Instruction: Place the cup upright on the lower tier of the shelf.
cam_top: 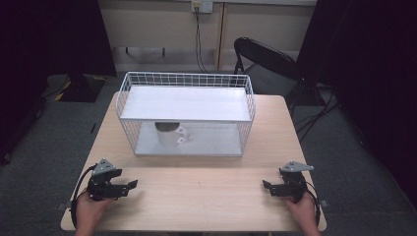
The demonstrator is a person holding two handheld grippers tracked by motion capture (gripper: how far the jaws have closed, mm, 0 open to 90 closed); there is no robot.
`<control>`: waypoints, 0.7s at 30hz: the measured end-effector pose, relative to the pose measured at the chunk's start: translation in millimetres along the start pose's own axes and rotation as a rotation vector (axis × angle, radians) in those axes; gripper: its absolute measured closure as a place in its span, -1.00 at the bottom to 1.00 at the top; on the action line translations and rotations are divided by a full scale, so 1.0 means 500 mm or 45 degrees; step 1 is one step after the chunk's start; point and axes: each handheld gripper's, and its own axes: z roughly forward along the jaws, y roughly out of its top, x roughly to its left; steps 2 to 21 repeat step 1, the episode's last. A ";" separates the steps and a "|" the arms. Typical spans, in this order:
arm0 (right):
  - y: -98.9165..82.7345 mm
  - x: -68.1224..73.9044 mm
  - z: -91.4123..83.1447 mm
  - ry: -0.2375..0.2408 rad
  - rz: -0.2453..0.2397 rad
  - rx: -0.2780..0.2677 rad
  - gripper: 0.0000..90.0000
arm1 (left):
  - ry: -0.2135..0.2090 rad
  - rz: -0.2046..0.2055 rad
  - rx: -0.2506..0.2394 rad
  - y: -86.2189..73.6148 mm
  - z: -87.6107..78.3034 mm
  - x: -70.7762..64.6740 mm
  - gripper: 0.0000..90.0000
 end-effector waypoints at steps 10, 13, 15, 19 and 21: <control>0.000 0.000 0.000 0.000 0.000 0.000 -0.73 | 0.004 -0.002 0.006 -0.002 0.000 0.001 -0.57; 0.000 0.000 0.000 0.000 0.000 0.000 -0.73 | 0.004 -0.002 0.006 -0.002 0.000 0.001 -0.57; 0.000 0.000 0.000 0.000 0.000 0.000 -0.73 | 0.004 -0.002 0.006 -0.002 0.000 0.001 -0.57; 0.000 0.000 0.000 0.000 0.000 0.000 -0.73 | 0.004 -0.002 0.006 -0.002 0.000 0.001 -0.57; 0.000 0.000 0.000 0.000 0.000 0.000 -0.73 | 0.004 -0.002 0.006 -0.002 0.000 0.001 -0.57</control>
